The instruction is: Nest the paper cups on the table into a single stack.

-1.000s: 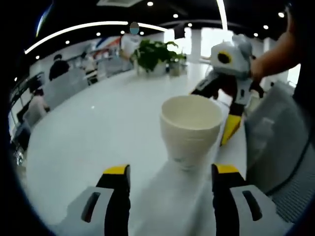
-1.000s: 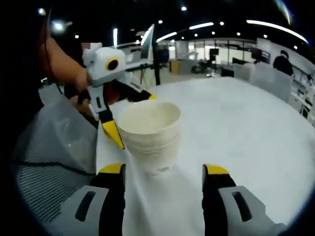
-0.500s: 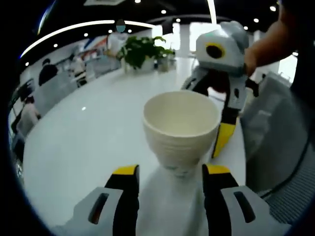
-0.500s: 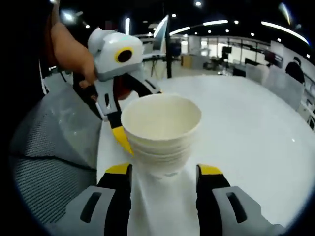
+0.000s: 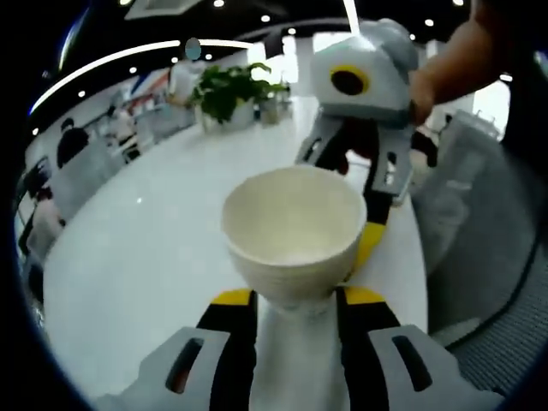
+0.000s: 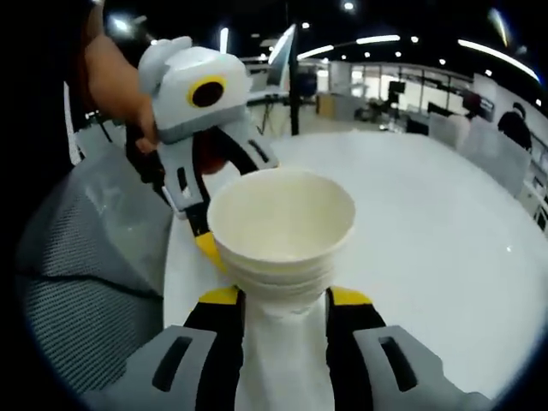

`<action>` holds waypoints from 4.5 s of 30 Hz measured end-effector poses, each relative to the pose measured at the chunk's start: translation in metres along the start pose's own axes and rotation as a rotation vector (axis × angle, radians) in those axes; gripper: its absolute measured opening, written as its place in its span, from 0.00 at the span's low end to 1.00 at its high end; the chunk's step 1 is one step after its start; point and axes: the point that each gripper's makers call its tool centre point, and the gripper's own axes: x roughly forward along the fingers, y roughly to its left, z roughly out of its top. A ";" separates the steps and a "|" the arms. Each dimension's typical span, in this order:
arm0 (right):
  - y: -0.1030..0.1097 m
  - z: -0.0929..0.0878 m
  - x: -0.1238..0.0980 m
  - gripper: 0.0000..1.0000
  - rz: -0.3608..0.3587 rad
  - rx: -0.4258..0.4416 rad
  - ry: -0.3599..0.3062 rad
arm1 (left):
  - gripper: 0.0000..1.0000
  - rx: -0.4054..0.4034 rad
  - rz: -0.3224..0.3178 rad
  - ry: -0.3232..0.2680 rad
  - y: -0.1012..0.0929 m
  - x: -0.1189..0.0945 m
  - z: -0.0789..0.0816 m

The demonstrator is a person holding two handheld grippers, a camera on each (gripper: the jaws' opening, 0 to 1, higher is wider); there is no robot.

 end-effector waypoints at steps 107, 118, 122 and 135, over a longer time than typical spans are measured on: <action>-0.102 0.040 -0.162 1.00 -0.534 0.298 -0.248 | 0.98 -0.399 0.484 -0.279 0.113 -0.180 0.003; -0.066 0.010 -0.170 1.00 -0.579 0.309 -0.254 | 0.98 -0.310 0.486 -0.287 0.085 -0.195 -0.005; -0.061 0.007 -0.171 1.00 -0.579 0.311 -0.254 | 0.98 -0.312 0.484 -0.272 0.084 -0.195 -0.010; -0.052 0.003 -0.170 1.00 -0.575 0.325 -0.245 | 0.98 -0.353 0.493 -0.285 0.087 -0.198 -0.007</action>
